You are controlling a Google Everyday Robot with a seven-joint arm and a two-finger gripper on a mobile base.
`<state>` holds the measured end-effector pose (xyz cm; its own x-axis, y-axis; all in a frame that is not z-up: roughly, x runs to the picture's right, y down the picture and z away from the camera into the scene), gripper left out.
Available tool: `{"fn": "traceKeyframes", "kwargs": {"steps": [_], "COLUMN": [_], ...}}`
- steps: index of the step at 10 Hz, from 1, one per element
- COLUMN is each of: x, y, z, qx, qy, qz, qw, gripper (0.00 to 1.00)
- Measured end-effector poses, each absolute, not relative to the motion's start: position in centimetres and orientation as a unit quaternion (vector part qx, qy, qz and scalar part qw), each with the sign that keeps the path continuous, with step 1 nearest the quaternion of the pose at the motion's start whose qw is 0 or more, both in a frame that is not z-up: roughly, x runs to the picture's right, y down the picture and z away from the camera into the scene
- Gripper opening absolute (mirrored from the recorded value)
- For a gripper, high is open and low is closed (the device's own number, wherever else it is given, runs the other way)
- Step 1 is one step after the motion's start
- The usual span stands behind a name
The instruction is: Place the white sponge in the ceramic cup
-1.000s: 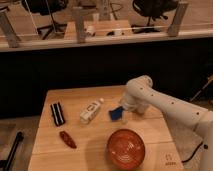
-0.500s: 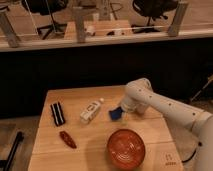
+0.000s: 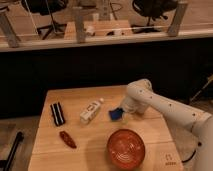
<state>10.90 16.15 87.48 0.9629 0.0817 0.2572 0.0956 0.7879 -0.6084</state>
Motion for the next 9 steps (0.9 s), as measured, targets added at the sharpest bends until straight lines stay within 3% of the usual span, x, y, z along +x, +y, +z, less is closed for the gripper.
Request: {"fn": "traceKeyframes", "kwargs": {"steps": [5,9], "x": [11.4,11.2], "y": [15.8,13.1], "z": [87.3,84.7], "qx": [-0.321,-0.309], "qy": [-0.135,-0.137], "qz": [-0.010,-0.026], "qw": [0.938,0.941], "gripper": [0.03,0.00]}}
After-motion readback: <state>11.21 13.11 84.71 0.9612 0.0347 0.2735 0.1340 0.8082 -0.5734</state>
